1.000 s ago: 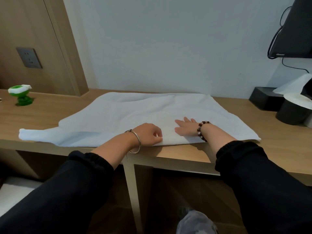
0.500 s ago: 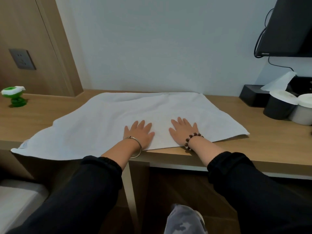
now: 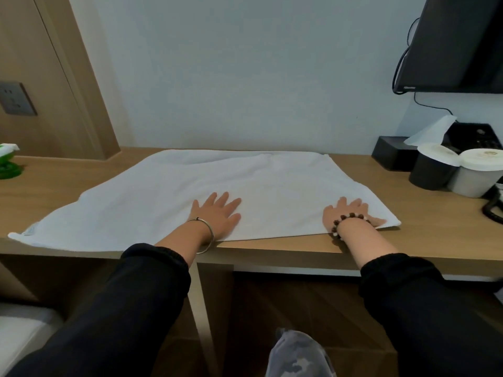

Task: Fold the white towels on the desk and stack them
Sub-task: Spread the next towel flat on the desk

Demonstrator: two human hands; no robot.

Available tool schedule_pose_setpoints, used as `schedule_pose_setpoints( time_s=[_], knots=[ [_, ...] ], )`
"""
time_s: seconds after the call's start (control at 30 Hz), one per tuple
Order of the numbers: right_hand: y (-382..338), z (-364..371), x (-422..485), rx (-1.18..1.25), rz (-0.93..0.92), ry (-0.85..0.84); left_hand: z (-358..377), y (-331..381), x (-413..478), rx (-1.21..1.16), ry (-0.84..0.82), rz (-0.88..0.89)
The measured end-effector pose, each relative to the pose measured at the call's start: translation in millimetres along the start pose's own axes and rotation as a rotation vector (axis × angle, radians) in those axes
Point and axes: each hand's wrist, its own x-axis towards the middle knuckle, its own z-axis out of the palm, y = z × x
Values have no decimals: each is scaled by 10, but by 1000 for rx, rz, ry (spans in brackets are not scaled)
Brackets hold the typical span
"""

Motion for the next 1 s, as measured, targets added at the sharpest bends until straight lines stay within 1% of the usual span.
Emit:
schedule_pose_setpoints(
  time_s=[0.07,0.13,0.17,0.23,0.3,0.33,0.37,0.4,0.43,0.5,0.57,0.63,0.67,0.77,0.83,0.9,0.93,1.0],
  knots=[
    [-75,-45,-47,-84,48,-20,-4,-18,33,16,-4,25],
    [-200,-45,-85,-202,-46,39,8,-28,57,34,1,48],
    [-289,-32,-110,-213,-132,87,18,-32,60,41,6,58],
    [-509,3,-162,-160,-355,173,32,-34,83,57,17,83],
    [-733,63,-224,-82,-588,150,42,-50,105,65,18,102],
    [-809,106,-229,-66,-669,108,48,-62,113,62,19,109],
    [-848,151,-217,-64,-709,69,56,-73,120,54,19,115],
    [-848,196,-174,-62,-705,51,69,-84,128,42,17,118],
    [-819,225,-110,-54,-662,58,77,-96,137,25,14,116],
    [-718,218,19,-35,-491,75,41,-145,170,-18,4,94],
    [-590,151,133,-18,-304,50,-48,-220,221,-49,-14,50],
    [-477,90,209,-4,-178,42,-126,-253,276,-17,17,-2],
    [-441,74,237,-3,-150,58,-149,-241,298,3,46,-33],
    [-426,34,250,-80,-140,169,-191,-114,392,5,127,-149],
    [-477,-45,230,-259,-163,224,-209,-27,476,-38,182,-231],
    [-530,-155,250,-403,-193,226,-204,32,560,-80,228,-288],
    [-557,-210,292,-425,-206,228,-181,54,595,-77,251,-300],
    [-622,-319,411,-387,-243,259,-114,88,659,-58,301,-282]
  ],
)
